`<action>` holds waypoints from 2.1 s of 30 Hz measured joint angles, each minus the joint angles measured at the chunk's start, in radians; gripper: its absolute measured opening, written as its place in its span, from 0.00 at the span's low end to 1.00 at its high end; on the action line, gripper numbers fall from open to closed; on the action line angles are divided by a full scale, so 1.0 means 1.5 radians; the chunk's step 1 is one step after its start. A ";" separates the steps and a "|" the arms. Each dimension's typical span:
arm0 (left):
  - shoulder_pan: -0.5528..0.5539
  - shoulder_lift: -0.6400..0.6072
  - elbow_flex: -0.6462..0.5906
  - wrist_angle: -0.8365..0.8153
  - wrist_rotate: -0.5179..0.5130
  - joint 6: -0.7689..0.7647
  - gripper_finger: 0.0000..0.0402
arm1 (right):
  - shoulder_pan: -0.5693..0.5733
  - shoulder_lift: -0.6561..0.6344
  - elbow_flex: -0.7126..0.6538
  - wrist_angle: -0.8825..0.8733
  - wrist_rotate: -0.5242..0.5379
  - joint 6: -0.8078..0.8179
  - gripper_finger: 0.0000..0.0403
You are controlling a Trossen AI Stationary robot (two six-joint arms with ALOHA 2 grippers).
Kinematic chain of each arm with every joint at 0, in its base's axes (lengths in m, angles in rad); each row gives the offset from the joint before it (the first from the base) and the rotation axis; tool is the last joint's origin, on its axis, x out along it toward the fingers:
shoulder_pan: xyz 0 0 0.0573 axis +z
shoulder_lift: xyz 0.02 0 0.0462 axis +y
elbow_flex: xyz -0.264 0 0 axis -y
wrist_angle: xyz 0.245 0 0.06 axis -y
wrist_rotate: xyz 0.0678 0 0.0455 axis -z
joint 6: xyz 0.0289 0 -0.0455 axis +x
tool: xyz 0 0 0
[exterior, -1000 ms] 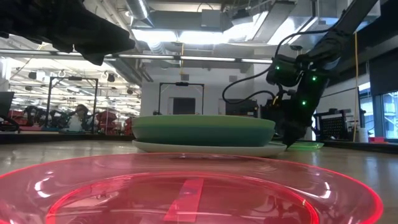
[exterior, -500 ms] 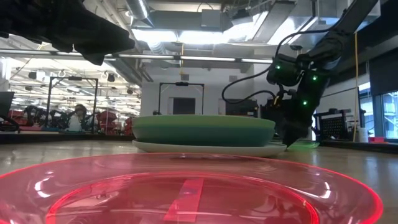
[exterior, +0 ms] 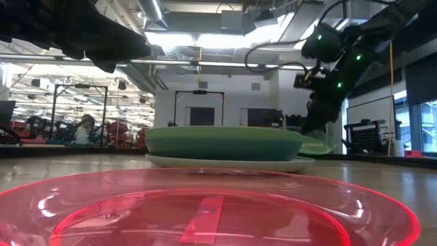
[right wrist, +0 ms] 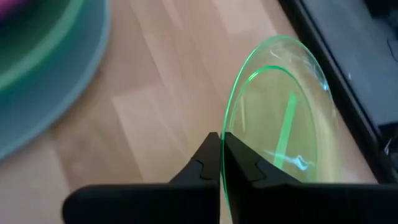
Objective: Stack plastic plates
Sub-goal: Stack the light green plate on top of the orange plate
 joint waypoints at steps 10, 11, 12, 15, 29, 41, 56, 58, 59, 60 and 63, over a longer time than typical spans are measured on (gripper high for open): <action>0.000 0.000 0.000 -0.002 0.000 -0.011 0.29 | 0.082 -0.047 0.028 0.004 -0.001 -0.003 0.00; 0.000 0.000 0.000 -0.003 0.000 -0.011 0.29 | 0.092 -0.046 0.035 0.004 -0.001 -0.007 0.00; 0.000 0.000 0.000 -0.003 0.000 -0.011 0.29 | 0.103 -0.046 0.042 0.005 -0.001 -0.014 0.00; 0.000 0.000 0.000 -0.003 0.000 -0.011 0.29 | 0.137 -0.046 0.064 0.008 -0.001 -0.018 0.00; 0.002 0.000 0.000 -0.004 -0.001 -0.011 0.29 | 0.257 -0.037 0.078 0.188 -0.218 -0.050 0.00; 0.003 0.000 0.000 -0.018 -0.001 -0.013 0.29 | 0.260 0.090 0.078 0.277 -0.275 -0.084 0.00; 0.003 0.000 0.000 -0.018 -0.001 -0.015 0.29 | 0.260 0.181 0.078 0.309 -0.205 -0.086 0.03; 0.003 0.000 0.000 -0.018 -0.001 -0.015 0.29 | 0.260 0.190 0.078 0.313 -0.205 -0.085 0.07; 0.003 0.000 0.000 -0.018 -0.001 -0.015 0.29 | 0.260 0.193 0.078 0.319 -0.204 -0.084 0.10; 0.003 0.000 0.000 -0.018 -0.001 -0.015 0.29 | 0.260 0.195 0.078 0.319 -0.204 -0.083 0.13; 0.003 0.000 0.000 -0.019 -0.001 -0.015 0.29 | 0.260 0.196 0.078 0.320 -0.202 -0.083 0.22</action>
